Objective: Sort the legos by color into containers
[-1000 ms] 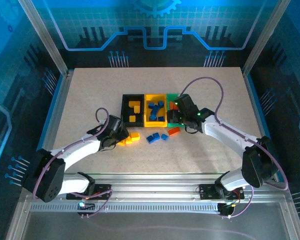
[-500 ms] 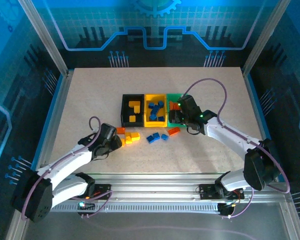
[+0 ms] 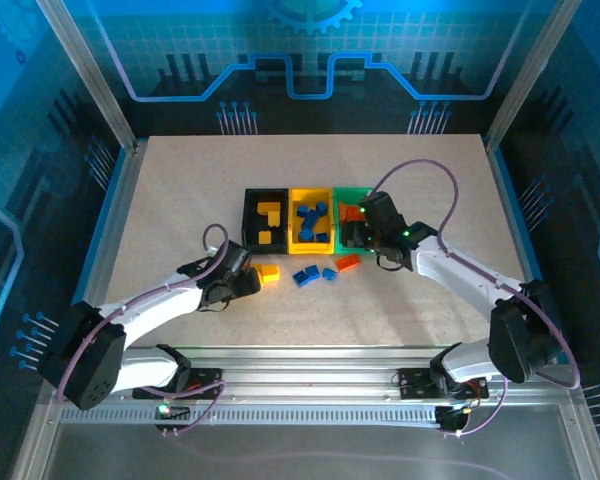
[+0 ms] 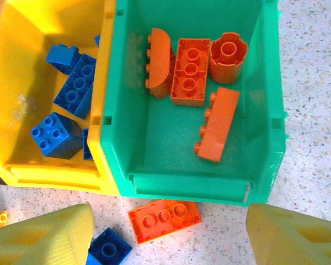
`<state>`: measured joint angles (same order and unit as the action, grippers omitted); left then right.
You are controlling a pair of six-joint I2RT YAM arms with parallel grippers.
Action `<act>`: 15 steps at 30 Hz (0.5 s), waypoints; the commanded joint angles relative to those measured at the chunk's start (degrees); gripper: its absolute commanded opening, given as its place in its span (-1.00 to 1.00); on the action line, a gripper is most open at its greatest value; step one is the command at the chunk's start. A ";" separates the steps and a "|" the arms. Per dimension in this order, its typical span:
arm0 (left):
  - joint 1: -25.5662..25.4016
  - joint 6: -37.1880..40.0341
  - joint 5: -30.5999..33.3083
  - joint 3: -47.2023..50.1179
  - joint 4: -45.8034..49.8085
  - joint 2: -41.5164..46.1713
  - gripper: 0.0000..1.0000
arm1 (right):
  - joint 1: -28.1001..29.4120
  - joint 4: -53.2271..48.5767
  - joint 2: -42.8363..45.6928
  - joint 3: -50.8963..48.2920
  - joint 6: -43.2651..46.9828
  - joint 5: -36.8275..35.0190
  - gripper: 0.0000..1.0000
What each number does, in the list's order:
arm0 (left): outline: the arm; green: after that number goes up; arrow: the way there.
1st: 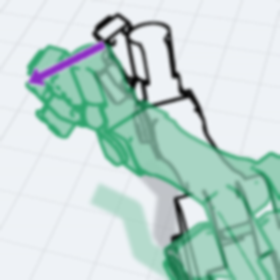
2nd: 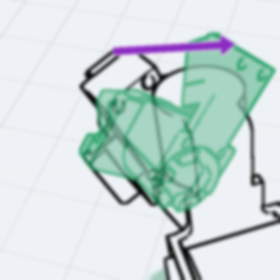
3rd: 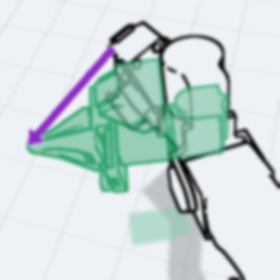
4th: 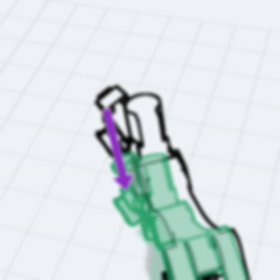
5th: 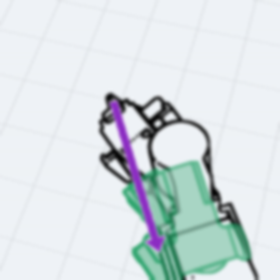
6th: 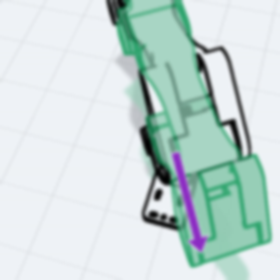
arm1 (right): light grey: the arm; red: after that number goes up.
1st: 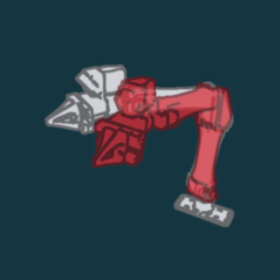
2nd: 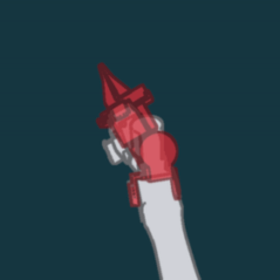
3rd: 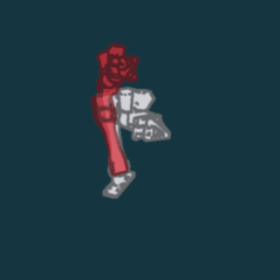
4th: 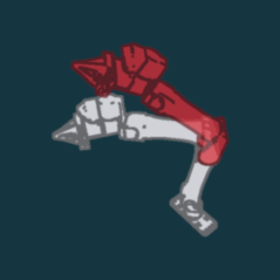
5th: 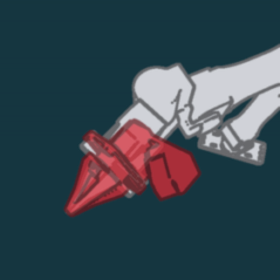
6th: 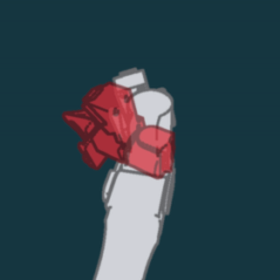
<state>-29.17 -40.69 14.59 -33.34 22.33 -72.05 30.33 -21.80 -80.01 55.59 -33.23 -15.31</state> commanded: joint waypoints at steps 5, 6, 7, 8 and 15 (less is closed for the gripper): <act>0.11 2.77 6.68 -2.87 -0.45 -4.18 0.36 | -0.62 0.97 1.16 0.17 -1.24 0.72 0.49; 0.19 2.89 6.68 -3.24 -0.59 -4.96 0.32 | -0.67 0.93 1.20 0.18 -1.30 0.73 0.49; 0.18 2.87 6.63 -3.64 -0.82 -5.95 0.24 | -0.68 0.91 1.33 0.17 -1.29 0.80 0.49; 0.34 2.70 6.61 -4.08 -0.70 -6.82 0.14 | -0.65 0.80 1.43 0.13 -1.31 0.76 0.49; 0.73 -1.20 9.47 -3.19 3.33 -4.19 0.01 | -0.71 0.75 1.96 -0.11 -1.31 0.89 0.49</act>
<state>-28.97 -39.72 21.02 -36.99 22.28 -78.89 30.20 -21.76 -79.40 55.59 -33.63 -14.50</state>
